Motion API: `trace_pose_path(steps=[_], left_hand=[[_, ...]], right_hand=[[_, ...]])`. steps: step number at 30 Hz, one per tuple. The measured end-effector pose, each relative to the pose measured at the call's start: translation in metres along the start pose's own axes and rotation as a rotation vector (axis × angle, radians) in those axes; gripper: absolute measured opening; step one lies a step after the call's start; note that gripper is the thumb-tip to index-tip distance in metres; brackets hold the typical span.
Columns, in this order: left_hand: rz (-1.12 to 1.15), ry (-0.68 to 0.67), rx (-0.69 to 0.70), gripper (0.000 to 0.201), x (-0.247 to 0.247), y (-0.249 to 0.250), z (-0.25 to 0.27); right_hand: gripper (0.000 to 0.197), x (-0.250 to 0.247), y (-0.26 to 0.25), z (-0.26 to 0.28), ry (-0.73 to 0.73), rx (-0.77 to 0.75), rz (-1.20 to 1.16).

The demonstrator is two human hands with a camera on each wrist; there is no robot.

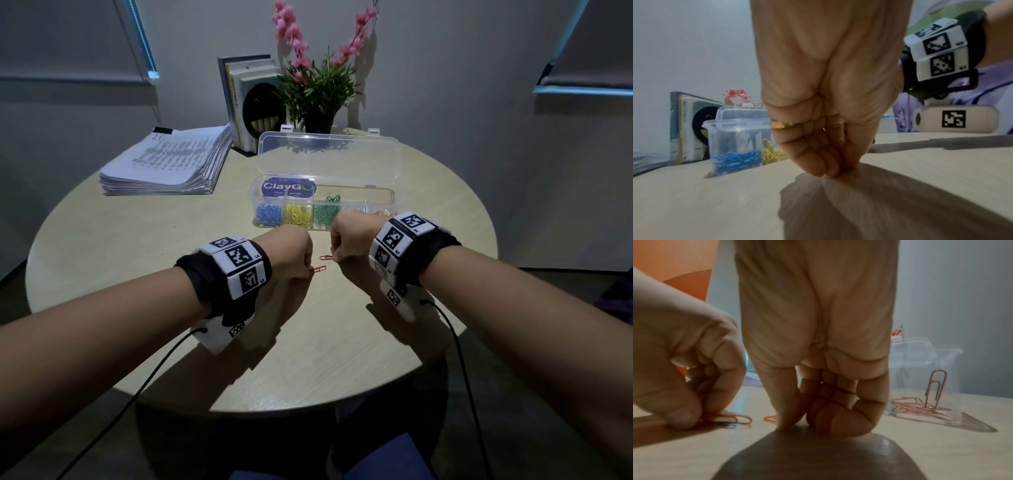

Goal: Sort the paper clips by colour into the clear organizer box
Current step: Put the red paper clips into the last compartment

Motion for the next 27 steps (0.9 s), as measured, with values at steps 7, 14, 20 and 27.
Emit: trace_pose_path(steps=[7, 14, 20, 27], left_hand=[[-0.176, -0.037, 0.049, 0.026, 0.006, 0.017, 0.002], [-0.175, -0.028, 0.003, 0.019, 0.006, 0.017, -0.001], [-0.083, -0.017, -0.041, 0.025, 0.007, 0.007, -0.007], [0.276, 0.007, -0.072, 0.020, -0.020, 0.015, -0.031]], right_hand=[[0.010, 0.001, 0.000, 0.001, 0.031, 0.044, -0.077], [0.012, 0.004, 0.009, 0.008, 0.055, 0.065, -0.177], [0.014, -0.037, 0.044, 0.018, 0.248, 0.122, -0.292], [0.019, -0.072, 0.112, 0.019, 0.521, 0.409, -0.286]])
Point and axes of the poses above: each hand's wrist, its own z-axis away from the middle knuckle, its own x-axis out of the palm, y = z × x, the point moved 9 cm from there along -z, towards the middle knuckle, and after that the axes turned 8 degrees about z, right-handed, at the moved point
